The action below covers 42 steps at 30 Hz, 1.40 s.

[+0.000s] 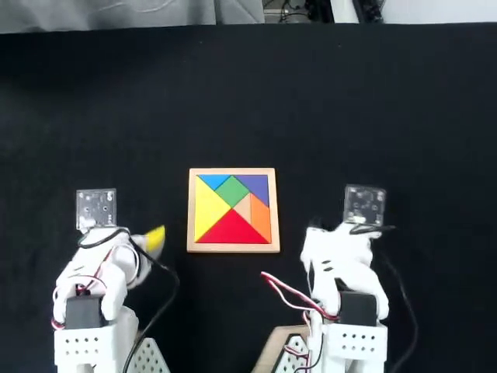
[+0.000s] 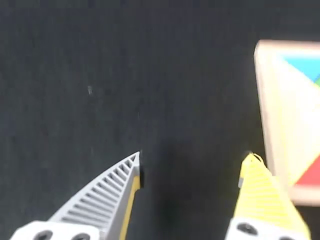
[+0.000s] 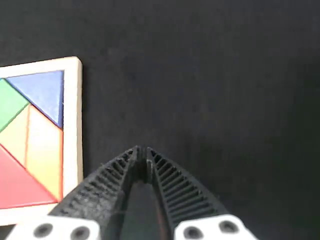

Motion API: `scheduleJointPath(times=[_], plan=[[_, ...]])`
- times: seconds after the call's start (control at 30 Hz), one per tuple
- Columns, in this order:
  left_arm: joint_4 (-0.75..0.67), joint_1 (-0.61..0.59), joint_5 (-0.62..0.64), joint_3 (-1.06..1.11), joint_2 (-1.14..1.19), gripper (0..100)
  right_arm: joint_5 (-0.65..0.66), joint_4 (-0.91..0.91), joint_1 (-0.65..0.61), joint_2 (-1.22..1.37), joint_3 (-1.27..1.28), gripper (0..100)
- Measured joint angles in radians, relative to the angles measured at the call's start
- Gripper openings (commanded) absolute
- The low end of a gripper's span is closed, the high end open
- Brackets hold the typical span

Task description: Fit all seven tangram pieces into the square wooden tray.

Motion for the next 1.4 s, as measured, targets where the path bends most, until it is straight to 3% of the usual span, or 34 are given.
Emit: scheduleJointPath(times=[0.17,0.5,0.57,0.7,0.77,0.87,1.4], plan=[[0.132,0.000,0.000,0.000,0.000,31,-0.160,0.123,0.000,0.000,0.000,1.2],[0.146,0.000,0.008,0.000,0.000,30,-0.172,0.184,0.000,0.000,0.000,1.2],[0.146,0.000,0.009,0.000,0.000,24,-0.172,0.199,0.000,0.000,0.000,1.2],[0.146,0.000,0.009,0.000,0.000,1,-0.077,0.215,0.000,0.000,0.000,1.2],[0.146,0.000,0.009,0.000,0.000,7,-0.038,0.215,0.000,0.000,0.000,1.1],[0.146,0.000,0.009,0.000,0.000,2,-0.023,0.215,0.000,0.000,0.000,1.1],[0.146,0.000,0.009,0.000,0.000,3,-0.011,0.215,0.000,0.000,0.000,1.1]])
